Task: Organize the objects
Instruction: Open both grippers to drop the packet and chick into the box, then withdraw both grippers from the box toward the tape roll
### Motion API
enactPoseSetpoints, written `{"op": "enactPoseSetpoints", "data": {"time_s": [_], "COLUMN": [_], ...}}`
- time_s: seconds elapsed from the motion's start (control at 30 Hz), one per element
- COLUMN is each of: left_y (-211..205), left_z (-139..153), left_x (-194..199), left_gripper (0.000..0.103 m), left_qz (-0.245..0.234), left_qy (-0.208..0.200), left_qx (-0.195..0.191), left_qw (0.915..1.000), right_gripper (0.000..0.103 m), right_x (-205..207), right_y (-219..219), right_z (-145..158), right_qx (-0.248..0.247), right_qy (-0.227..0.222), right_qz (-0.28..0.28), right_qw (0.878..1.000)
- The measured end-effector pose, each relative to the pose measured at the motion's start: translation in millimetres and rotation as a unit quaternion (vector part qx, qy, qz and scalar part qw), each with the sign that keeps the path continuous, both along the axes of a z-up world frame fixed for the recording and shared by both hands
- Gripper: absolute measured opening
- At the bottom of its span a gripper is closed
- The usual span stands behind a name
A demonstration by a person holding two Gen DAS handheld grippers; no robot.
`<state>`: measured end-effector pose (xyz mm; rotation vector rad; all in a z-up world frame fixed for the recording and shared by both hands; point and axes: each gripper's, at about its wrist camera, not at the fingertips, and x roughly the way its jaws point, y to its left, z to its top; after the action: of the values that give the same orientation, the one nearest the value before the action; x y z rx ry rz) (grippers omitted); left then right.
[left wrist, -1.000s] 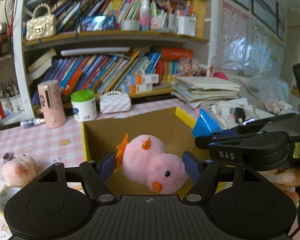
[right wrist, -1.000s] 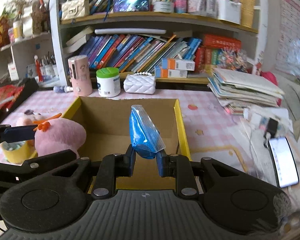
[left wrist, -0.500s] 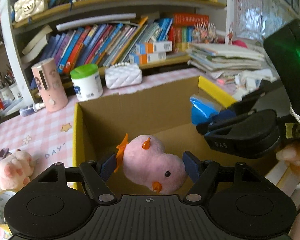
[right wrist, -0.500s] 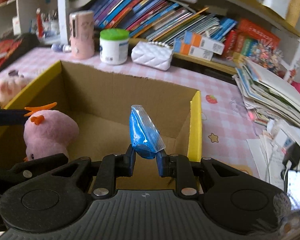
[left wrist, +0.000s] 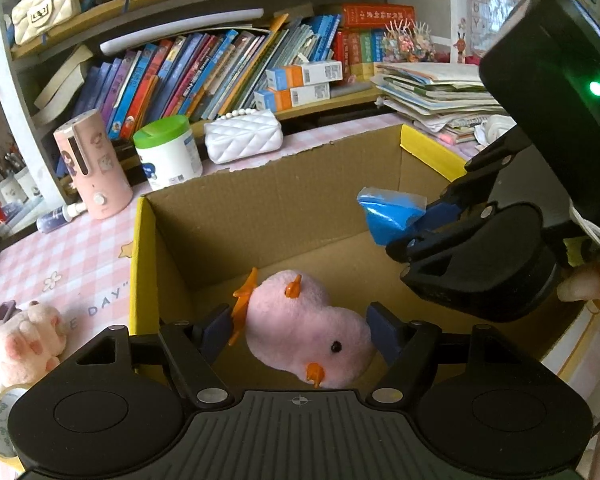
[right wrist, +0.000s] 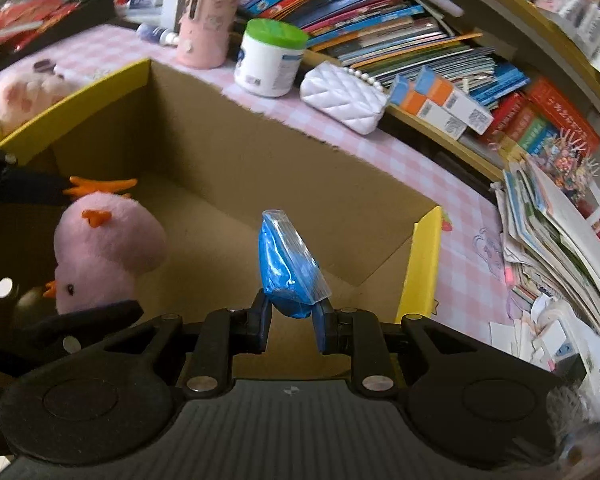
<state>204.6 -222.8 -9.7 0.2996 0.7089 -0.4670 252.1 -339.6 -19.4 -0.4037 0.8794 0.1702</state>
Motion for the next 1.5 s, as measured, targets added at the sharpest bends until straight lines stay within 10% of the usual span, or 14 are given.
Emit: {"op": "enactPoseSetpoints", "data": {"time_s": [0.5, 0.93, 1.5], "left_y": [12.6, 66.3, 133.7], "left_z": [27.7, 51.1, 26.7], "left_x": [-29.9, -84.8, -150.8], "left_gripper": [0.080, 0.093, 0.095], "left_qz": [0.014, 0.060, 0.094], "left_qy": [-0.058, -0.089, -0.045], "left_qx": [-0.036, -0.083, -0.061], "left_qw": [0.9976, 0.9908, 0.9927], "right_gripper": [0.048, 0.065, 0.074], "right_x": [-30.1, -112.7, -212.9], "right_y": [-4.9, 1.7, 55.0], "right_z": [27.1, 60.7, 26.5], "right_qx": [0.053, 0.107, 0.128], "right_qy": [-0.061, -0.165, -0.124], "right_qz": [-0.038, -0.168, -0.263], "right_qw": [0.996, 0.966, 0.948]}}
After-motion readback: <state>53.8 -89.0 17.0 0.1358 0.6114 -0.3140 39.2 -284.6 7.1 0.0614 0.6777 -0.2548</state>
